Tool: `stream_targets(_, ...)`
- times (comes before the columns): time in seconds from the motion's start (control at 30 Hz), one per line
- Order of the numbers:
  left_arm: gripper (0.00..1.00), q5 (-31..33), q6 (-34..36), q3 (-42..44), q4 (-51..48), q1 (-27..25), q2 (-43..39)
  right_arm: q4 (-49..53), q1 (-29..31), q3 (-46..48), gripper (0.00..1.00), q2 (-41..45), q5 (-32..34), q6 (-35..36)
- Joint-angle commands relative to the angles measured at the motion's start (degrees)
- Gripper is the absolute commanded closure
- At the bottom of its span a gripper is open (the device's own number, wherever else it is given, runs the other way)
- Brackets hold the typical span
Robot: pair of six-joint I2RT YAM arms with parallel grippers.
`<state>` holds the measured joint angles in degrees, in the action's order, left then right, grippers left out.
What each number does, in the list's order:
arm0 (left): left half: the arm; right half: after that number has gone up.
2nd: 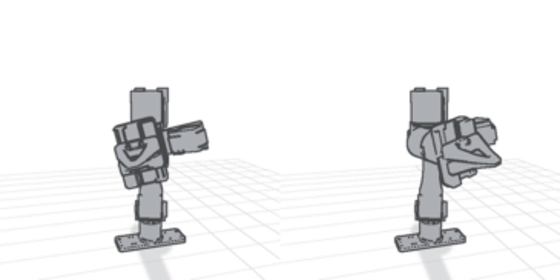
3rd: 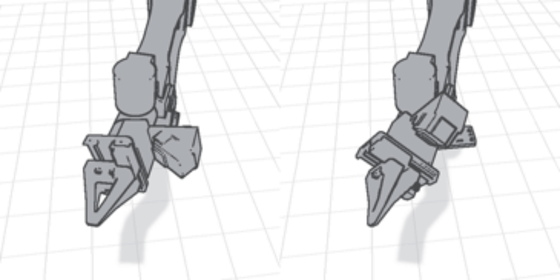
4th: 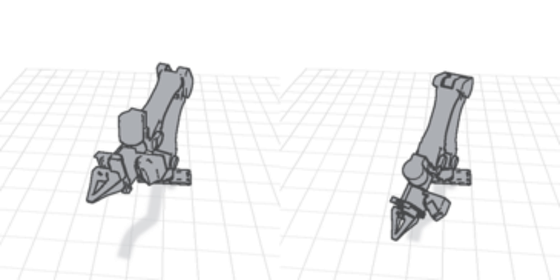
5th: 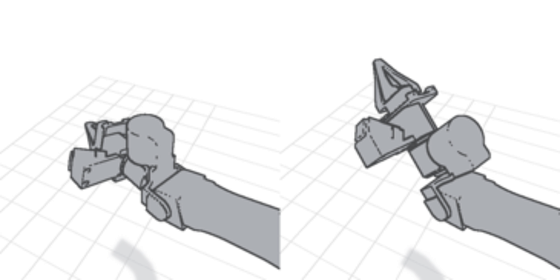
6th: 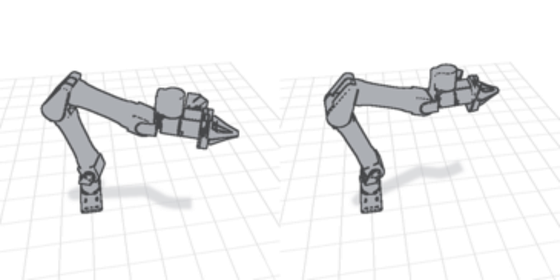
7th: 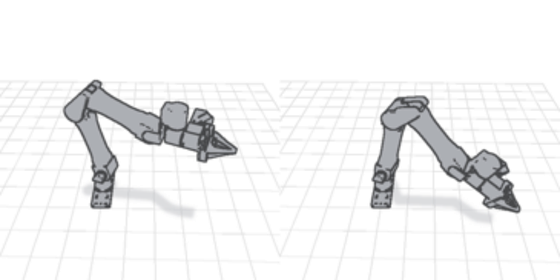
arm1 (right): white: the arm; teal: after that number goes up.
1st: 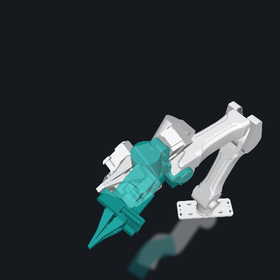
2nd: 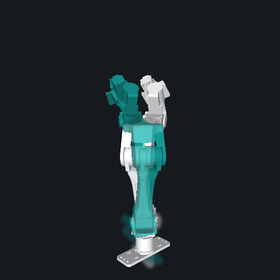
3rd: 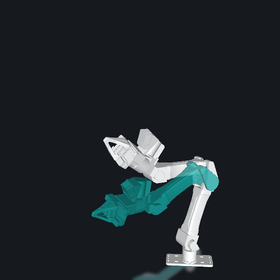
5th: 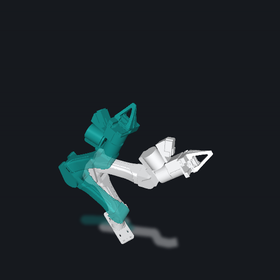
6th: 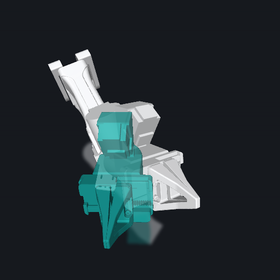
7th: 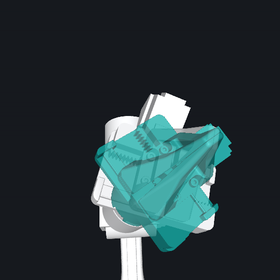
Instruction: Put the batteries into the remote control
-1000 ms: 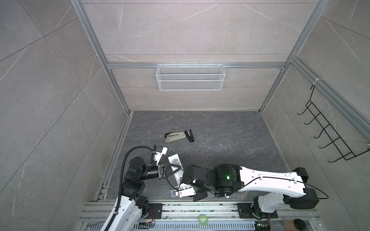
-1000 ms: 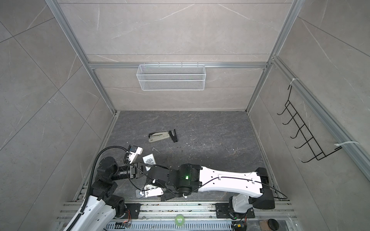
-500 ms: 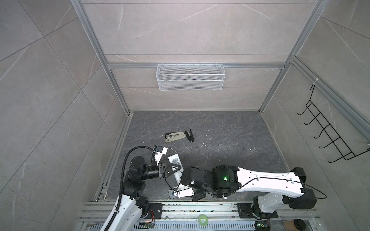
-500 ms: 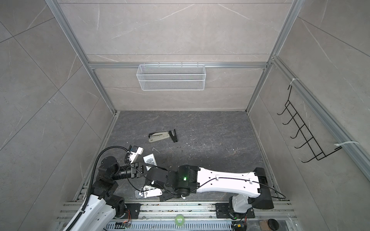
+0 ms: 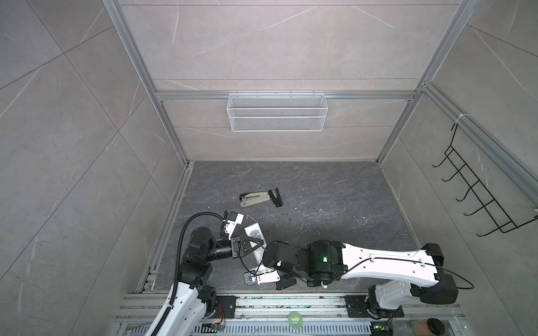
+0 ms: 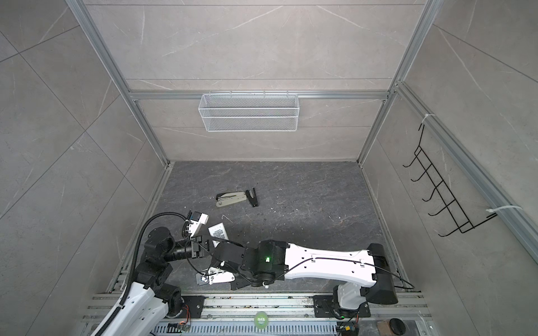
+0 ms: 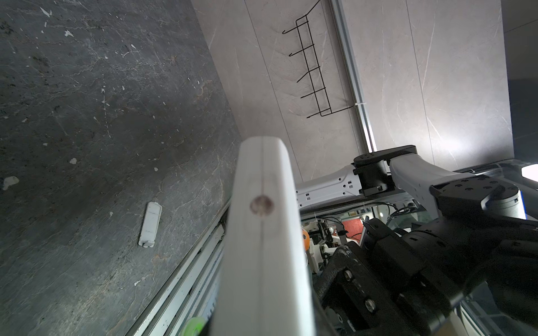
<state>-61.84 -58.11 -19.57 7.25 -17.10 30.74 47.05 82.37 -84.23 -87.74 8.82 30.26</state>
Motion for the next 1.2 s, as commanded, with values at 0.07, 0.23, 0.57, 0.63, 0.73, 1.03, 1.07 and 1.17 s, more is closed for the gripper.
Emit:
stream_targets(0.07,1.0,-4.9,-2.0,-1.1,4.5,-0.4,-0.4,1.1,-1.0,1.9,0.79,0.4,1.2,0.5)
stream_targets(0.23,1.0,-4.9,-1.9,-1.1,4.5,-0.4,0.0,2.1,-1.0,-0.7,0.76,0.0,-2.2,-0.6)
stream_targets(0.57,1.0,-4.6,-1.7,-1.1,4.2,-0.4,-0.1,1.7,-1.0,-2.9,0.77,0.7,-4.3,-1.9)
stream_targets(0.63,1.0,-4.7,-1.6,-1.1,4.2,-0.4,-0.2,1.5,-1.0,-2.8,0.79,0.2,-3.4,-2.1)
stream_targets(0.73,1.0,-4.7,-1.7,-1.0,4.1,-0.4,-0.4,1.0,-1.3,-2.6,0.83,-0.8,-1.6,-2.5)
stream_targets(1.03,1.0,-4.6,-1.7,-1.0,4.3,-0.5,-0.7,0.8,-3.4,-3.3,0.87,-2.3,-1.2,-3.4)
stream_targets(1.07,1.0,-4.7,-1.7,-1.0,4.3,-0.5,-0.7,0.7,-3.4,-3.5,0.87,-2.5,-1.2,-3.4)
stream_targets(1.17,1.0,-4.7,-1.8,-1.0,4.3,-0.5,-0.7,0.6,-3.4,-3.3,0.87,-3.2,-1.3,-3.4)
